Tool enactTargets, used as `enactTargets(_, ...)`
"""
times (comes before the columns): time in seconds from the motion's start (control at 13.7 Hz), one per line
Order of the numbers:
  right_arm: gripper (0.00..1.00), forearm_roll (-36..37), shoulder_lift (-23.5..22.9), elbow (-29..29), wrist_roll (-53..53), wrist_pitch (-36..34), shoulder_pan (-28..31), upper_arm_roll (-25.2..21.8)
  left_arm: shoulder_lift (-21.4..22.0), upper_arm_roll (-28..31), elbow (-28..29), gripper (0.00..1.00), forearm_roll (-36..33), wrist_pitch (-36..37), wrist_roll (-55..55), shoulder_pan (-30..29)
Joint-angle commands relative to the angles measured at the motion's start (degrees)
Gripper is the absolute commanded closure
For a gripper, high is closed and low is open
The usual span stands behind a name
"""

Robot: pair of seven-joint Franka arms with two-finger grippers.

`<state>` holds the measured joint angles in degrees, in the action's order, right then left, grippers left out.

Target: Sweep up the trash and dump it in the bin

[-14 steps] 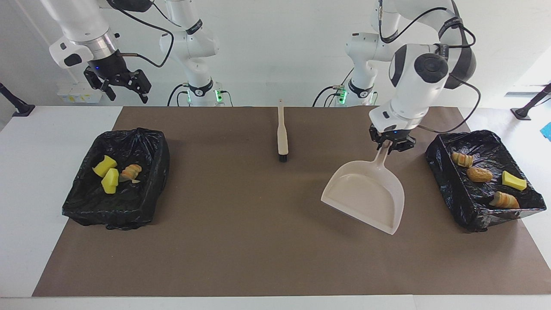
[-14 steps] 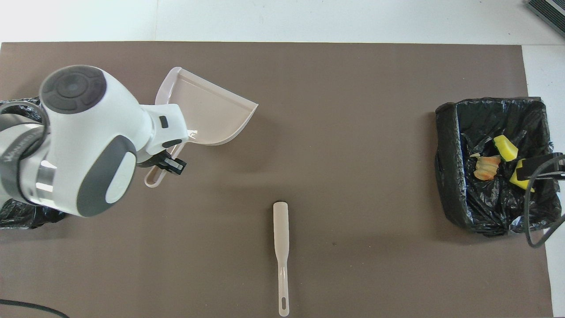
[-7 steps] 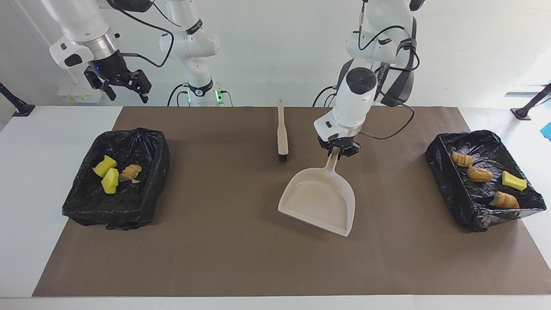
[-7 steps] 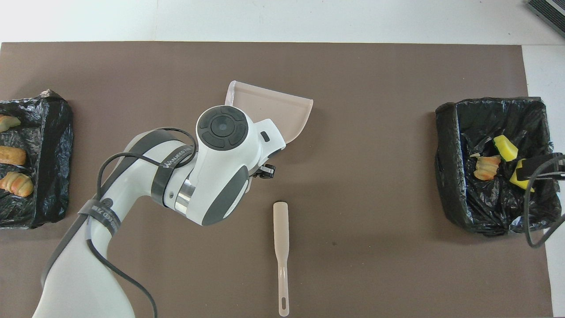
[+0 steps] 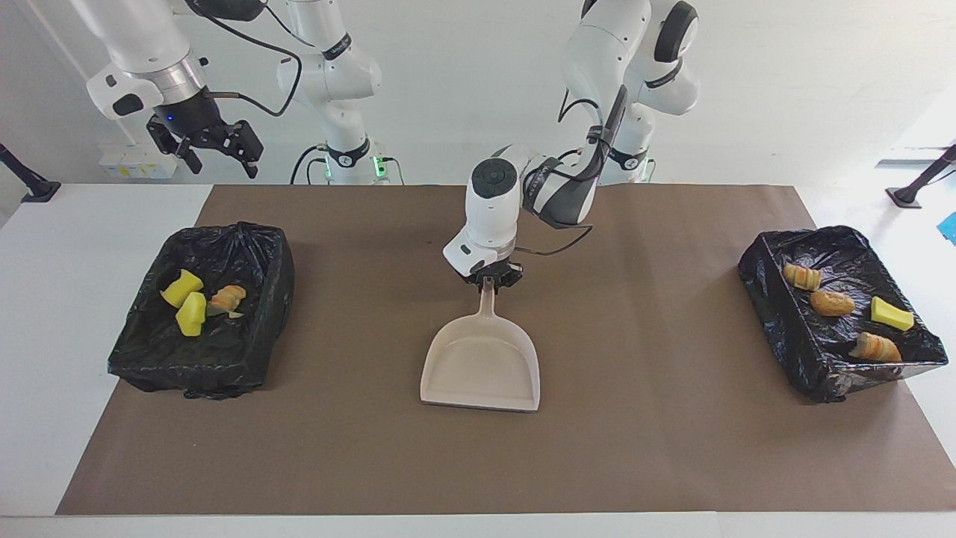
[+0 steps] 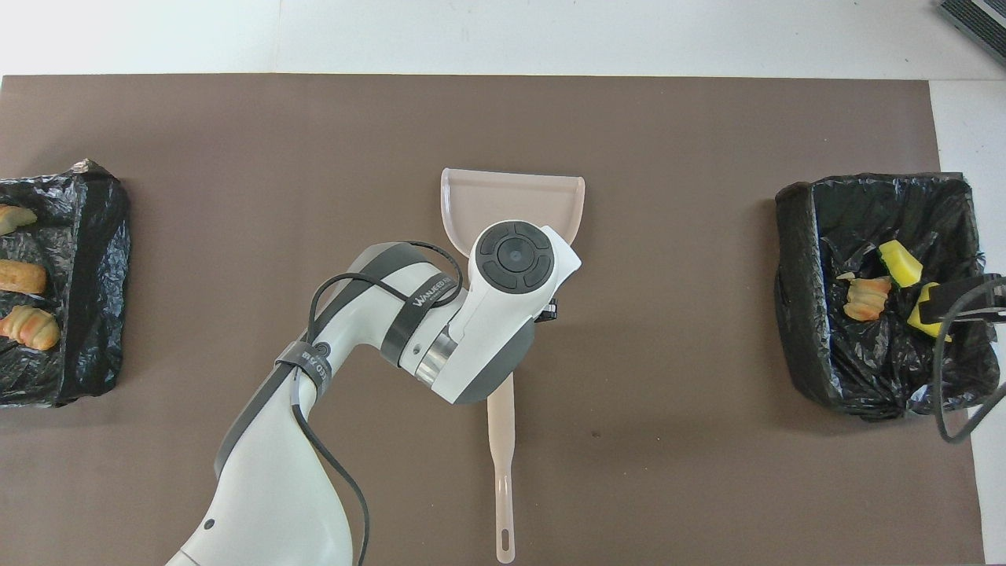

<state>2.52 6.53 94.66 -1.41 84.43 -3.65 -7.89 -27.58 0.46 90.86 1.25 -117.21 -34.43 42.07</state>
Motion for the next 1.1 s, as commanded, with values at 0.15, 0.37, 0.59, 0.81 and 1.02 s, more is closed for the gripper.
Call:
enactTargets(0.15, 0.0, -0.2, 0.9, 0.9, 1.8, -0.1, 0.0, 0.1, 4.1, 1.3, 0.2, 0.0, -2.2, 2.8, -3.7, -0.4)
enactTargets(0.37, 0.0, -0.3, 0.9, 0.5, 1.7, -0.7, 0.0, 0.1, 6.4, 1.3, 0.1, 0.0, -2.3, 4.8, 0.3, -5.2)
enactTargets(0.59, 0.0, -0.3, 0.9, 0.8, 1.8, -0.1, 0.0, 0.1, 7.4, 1.3, -0.4, 0.0, -2.3, 7.0, 9.6, -10.5)
enactTargets(0.81, 0.0, -0.4, 1.0, 1.0, 1.8, -0.1, 0.0, 0.1, 10.3, 1.3, -0.4, 0.0, -2.0, 9.4, 20.9, -17.6)
enactTargets(1.02, 0.0, -0.4, 1.1, 1.1, 1.8, -0.2, -0.1, 0.2, 12.9, 1.1, -0.3, 0.0, -1.4, 12.3, 32.4, -24.6)
